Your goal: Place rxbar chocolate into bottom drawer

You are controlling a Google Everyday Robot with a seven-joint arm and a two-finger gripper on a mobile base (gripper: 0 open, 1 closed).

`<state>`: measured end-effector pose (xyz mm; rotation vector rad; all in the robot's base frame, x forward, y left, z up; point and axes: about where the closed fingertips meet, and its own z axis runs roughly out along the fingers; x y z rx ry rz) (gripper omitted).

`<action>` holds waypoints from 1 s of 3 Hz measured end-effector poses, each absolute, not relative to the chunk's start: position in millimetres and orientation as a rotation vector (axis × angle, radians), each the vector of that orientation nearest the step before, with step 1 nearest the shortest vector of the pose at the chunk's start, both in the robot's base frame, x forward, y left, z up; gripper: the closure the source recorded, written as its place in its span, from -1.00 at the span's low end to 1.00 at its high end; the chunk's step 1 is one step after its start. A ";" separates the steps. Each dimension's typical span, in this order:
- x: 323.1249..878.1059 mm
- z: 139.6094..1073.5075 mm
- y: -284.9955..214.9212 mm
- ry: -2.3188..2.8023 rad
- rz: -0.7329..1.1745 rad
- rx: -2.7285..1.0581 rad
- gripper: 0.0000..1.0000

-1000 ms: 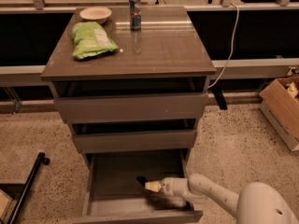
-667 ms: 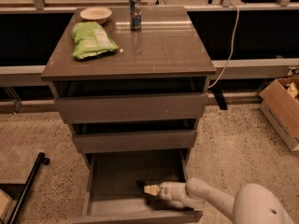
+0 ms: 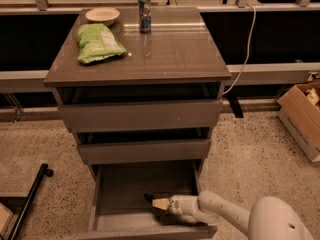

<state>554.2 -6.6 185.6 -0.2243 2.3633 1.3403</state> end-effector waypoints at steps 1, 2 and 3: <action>553.4 185.4 -4.5 2.364 1.344 -0.226 -0.44; 552.3 184.9 -1.2 2.364 1.349 -0.229 -0.99; 552.2 184.9 -1.0 2.364 1.350 -0.230 -1.00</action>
Offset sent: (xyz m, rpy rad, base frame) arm -0.0006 0.0017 -0.0002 0.0013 0.0010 0.0021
